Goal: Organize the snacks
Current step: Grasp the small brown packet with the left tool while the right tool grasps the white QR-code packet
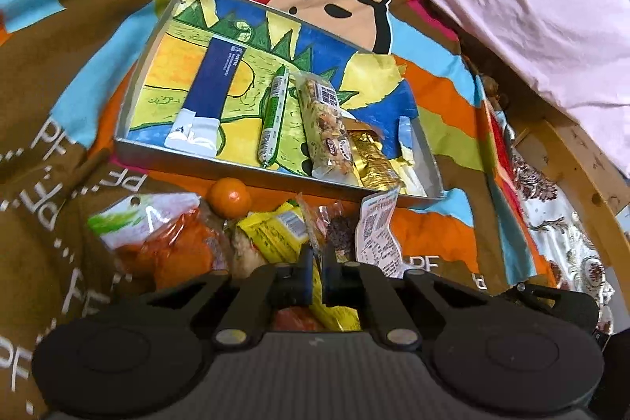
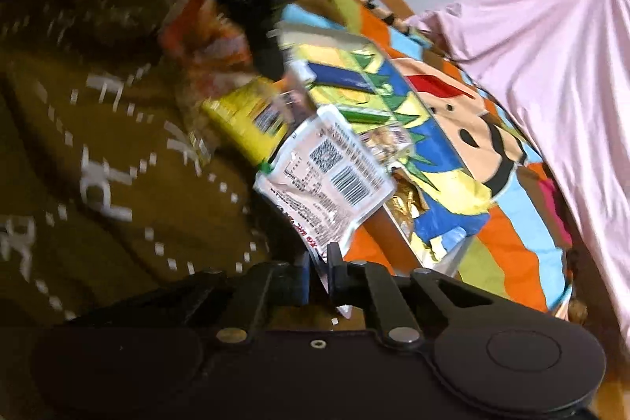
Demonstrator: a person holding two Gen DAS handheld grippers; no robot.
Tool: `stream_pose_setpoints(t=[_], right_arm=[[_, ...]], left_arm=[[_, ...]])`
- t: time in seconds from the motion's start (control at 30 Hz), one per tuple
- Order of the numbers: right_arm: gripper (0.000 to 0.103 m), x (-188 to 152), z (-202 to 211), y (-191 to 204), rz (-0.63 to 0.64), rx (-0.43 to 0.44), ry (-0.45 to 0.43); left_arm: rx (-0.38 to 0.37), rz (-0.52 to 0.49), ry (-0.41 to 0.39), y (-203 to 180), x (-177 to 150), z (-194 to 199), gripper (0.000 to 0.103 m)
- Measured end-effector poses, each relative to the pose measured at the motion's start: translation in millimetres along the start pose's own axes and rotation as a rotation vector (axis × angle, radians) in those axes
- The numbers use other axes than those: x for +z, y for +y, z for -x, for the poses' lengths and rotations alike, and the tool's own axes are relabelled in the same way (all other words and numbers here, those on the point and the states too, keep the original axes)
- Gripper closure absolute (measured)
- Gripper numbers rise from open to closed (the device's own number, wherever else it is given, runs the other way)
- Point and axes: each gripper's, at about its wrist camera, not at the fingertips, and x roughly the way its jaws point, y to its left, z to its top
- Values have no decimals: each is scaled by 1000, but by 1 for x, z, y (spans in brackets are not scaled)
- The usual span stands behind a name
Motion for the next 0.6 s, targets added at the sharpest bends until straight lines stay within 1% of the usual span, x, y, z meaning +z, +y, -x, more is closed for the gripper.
stream_pose_setpoints(t=[0.07, 0.17, 0.3, 0.43, 0.5, 0.53, 0.57, 0.6], right_arm=[[98, 2, 11, 3, -29, 19, 16], [99, 1, 31, 16, -9, 38, 47], [98, 0, 53, 28, 6, 52, 69], [95, -2, 73, 28, -61, 82, 74], [90, -4, 79, 27, -102, 110, 78], [81, -4, 81, 27, -122, 127, 80], [67, -4, 82, 25, -151, 153, 76], [60, -4, 84, 23, -173, 174, 70]], left_arm=[[-12, 5, -6, 0, -8, 10, 102], [-28, 13, -4, -1, -24, 24, 102], [-41, 33, 18, 2, -48, 39, 102], [-43, 48, 47, 6, -72, 51, 102], [-38, 49, 70, 9, -82, 54, 101], [-28, 52, 78, 12, -86, 55, 101], [-23, 55, 88, 15, -89, 55, 101], [-19, 51, 95, 16, -91, 56, 100]])
